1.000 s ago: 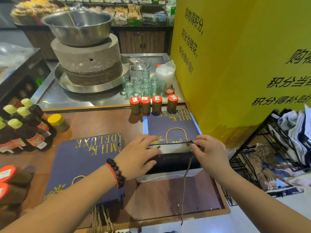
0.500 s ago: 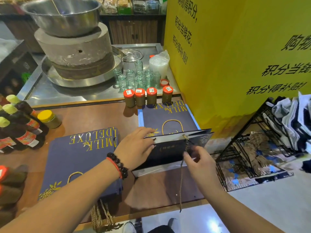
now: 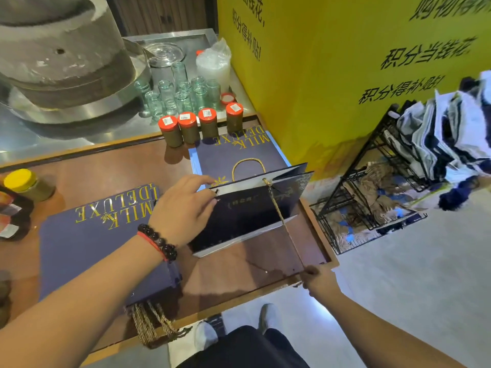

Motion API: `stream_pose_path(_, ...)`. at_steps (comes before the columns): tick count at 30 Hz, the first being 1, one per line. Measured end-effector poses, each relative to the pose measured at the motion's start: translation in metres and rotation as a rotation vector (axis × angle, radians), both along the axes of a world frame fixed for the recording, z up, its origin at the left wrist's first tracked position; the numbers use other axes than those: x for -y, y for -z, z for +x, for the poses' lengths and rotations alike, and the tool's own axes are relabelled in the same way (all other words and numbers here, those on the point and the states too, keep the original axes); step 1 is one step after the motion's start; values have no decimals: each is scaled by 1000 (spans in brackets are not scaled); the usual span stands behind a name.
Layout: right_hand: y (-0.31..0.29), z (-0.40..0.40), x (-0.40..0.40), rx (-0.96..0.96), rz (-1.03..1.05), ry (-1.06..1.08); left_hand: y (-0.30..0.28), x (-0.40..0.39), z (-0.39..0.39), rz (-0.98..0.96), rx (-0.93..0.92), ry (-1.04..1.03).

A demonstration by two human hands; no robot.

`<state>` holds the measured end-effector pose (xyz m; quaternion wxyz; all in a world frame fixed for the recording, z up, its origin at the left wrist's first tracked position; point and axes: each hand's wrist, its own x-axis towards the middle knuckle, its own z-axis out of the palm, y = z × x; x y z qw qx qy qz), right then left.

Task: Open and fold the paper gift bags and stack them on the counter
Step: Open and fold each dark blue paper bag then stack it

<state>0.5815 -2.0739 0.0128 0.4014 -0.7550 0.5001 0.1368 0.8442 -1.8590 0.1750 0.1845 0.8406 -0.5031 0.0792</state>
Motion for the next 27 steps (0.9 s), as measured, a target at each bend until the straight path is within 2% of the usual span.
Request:
stream_pose_path(6, 9, -33, 13, -165, -2, 68, 3, 2, 4, 6, -3, 11)
stream_pose_path(14, -2, -20, -6, -210, 106, 49, 1, 3, 1, 12, 5, -15)
stream_pose_path(20, -70, 46, -52, 232, 299, 149, 5, 1, -3, 14, -19, -40)
stream_pose_path(25, -135, 105, -96, 703, 674, 254, 1, 1, -5, -12, -3, -28)
stream_pose_path(27, -149, 122, -105, 804, 734, 310, -1, 2, -6, -11, 12, -19)
